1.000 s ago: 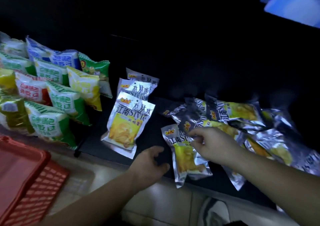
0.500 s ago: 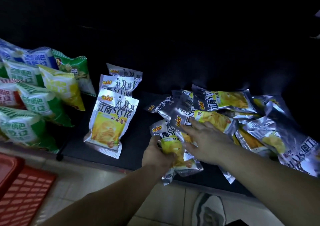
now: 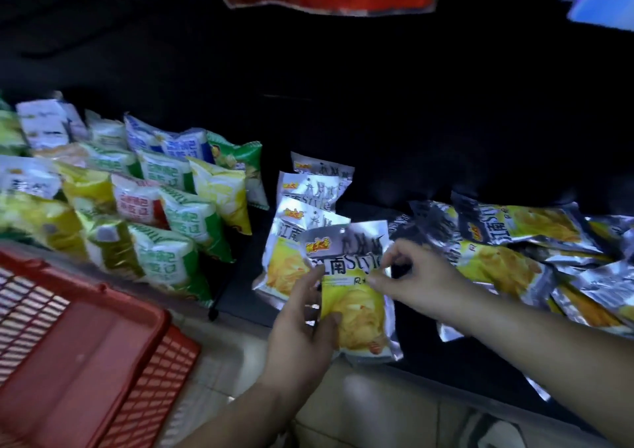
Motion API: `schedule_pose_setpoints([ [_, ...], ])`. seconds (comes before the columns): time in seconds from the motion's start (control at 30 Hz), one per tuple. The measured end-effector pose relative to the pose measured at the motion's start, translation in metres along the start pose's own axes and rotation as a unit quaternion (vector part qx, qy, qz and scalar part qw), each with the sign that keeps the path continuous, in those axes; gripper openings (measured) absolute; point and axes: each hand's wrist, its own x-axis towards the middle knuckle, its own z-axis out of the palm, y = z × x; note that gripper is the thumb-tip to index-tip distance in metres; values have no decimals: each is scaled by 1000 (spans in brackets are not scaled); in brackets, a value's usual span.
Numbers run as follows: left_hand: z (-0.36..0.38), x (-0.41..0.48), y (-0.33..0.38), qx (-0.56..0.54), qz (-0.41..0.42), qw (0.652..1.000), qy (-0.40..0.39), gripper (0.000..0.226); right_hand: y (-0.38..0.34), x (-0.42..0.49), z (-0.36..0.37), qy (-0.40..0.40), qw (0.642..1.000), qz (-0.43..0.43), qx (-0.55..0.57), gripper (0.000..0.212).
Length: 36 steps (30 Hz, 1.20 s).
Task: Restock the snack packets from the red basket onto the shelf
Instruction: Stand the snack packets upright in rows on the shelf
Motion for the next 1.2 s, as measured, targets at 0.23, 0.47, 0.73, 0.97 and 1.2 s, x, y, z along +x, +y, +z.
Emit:
schedule_pose_setpoints([
  [0.23,-63,31,-23,17,-10,999,31,71,-45,31,70,-23,992,21,122,28],
  [0.47,-94,76,-50,126,-65,989,35,70,-52,68,136,50,986,68,144,32],
  [0.73,-78,51,-80,268,-36,962,27,93,-33,75,129,63,994,61,64,36],
  [0.97,-66,51,-84,238,-14,970,41,90,-42,82,139,-26,978,83,191,47],
  [1.2,-62,59,-93,210,27,976,59,72,-44,97,133,-31,985,49,162,44],
])
